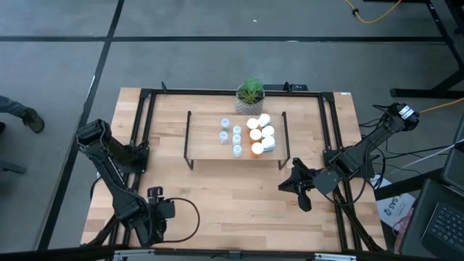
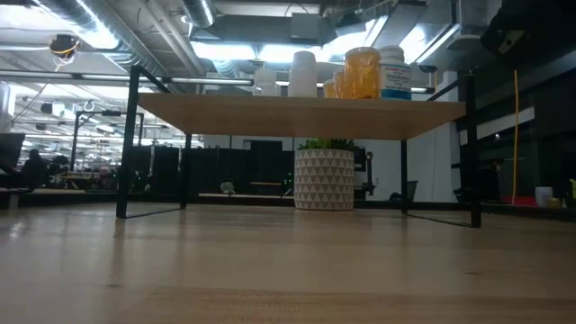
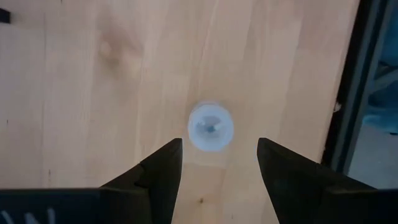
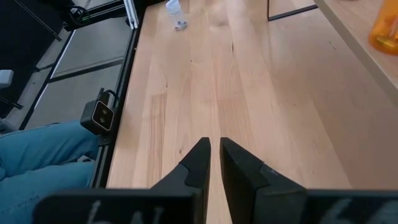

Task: Pick and place medicine bottles onto shelf by color
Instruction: Put the transparent pill bottle on the shelf aligned with the other transparent pill bottle

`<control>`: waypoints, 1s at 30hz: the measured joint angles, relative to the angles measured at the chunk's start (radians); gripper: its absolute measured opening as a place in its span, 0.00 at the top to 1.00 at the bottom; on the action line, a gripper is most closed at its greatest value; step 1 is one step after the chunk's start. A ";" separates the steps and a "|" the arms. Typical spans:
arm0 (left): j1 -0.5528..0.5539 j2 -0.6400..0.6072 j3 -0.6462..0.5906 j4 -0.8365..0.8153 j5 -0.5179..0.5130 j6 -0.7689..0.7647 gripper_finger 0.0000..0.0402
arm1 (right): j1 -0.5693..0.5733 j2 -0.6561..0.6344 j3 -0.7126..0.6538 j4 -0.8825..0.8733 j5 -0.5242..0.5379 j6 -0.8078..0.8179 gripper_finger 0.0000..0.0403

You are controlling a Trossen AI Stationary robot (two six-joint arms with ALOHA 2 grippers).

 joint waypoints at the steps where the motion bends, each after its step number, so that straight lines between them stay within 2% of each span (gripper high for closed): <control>1: 0.000 0.000 -0.006 0.001 0.001 -0.006 0.50 | 0.000 0.000 0.000 0.000 0.000 -0.001 0.90; 15: 0.000 0.002 -0.059 0.055 0.002 0.001 0.50 | 0.000 0.000 0.000 0.000 0.000 -0.004 0.90; 30: 0.004 0.110 -0.059 0.104 -0.003 0.028 0.50 | 0.000 0.000 0.000 -0.001 0.000 -0.005 0.90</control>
